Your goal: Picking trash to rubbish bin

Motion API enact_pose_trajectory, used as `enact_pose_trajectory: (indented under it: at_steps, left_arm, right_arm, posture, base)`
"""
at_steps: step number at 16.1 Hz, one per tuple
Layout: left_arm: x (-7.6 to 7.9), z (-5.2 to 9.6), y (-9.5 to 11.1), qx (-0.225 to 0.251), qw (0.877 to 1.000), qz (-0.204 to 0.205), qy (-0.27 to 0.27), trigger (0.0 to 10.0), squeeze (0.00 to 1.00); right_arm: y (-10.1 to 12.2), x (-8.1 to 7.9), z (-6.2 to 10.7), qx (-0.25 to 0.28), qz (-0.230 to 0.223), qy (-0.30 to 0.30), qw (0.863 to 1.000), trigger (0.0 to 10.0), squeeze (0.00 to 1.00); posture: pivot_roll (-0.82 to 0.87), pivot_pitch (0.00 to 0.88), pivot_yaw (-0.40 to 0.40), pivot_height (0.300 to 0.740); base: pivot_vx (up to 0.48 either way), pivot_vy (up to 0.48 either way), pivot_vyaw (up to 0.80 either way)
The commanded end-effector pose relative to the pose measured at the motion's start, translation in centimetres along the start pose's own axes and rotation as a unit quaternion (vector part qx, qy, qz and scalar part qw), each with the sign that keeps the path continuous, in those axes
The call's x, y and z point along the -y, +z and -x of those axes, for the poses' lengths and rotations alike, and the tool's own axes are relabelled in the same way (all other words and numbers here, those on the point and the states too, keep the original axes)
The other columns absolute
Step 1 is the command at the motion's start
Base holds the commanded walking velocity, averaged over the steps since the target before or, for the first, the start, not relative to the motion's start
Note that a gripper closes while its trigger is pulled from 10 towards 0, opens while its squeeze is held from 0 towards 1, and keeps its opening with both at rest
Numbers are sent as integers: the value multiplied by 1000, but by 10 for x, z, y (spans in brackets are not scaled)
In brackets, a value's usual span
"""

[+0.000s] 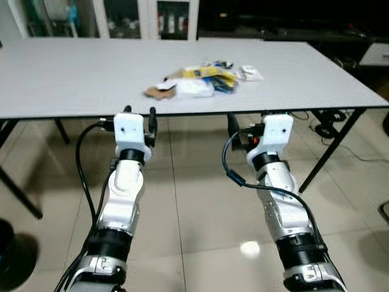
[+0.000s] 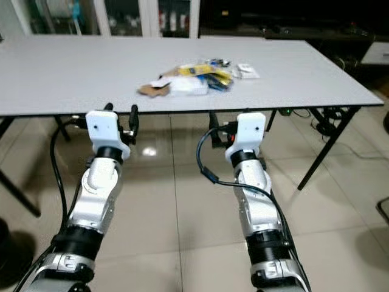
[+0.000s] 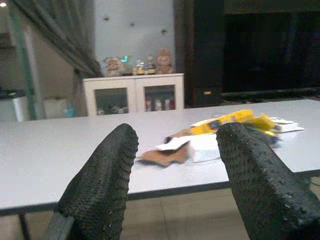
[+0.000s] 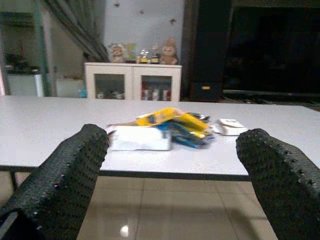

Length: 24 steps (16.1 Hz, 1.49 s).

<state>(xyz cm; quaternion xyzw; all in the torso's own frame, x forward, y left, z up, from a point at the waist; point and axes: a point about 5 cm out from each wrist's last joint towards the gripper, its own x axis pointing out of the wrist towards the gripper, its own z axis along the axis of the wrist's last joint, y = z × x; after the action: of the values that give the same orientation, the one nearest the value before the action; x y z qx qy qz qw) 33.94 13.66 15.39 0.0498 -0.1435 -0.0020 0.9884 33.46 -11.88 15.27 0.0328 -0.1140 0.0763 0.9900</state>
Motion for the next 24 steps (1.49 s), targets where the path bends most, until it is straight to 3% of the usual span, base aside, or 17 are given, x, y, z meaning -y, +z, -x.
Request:
enact_pose_trajectory:
  at_steps: [1,24]
  left_arm:
    - [9,-1,2,-1,1000,4,-9,10000,0]
    - [6,-1,0,-11,1000,-2,-6,10000,0]
  right_arm:
    - [0,11,1,-2,3,-15,1000,10000,0]
    - [-10,7,5,-30,4,-5,1000,10000,0]
  posture:
    - [-21,32,-47,740]
    - [-21,43,-44,740]
  base:
    - [480,0,0]
    - [480,0,0]
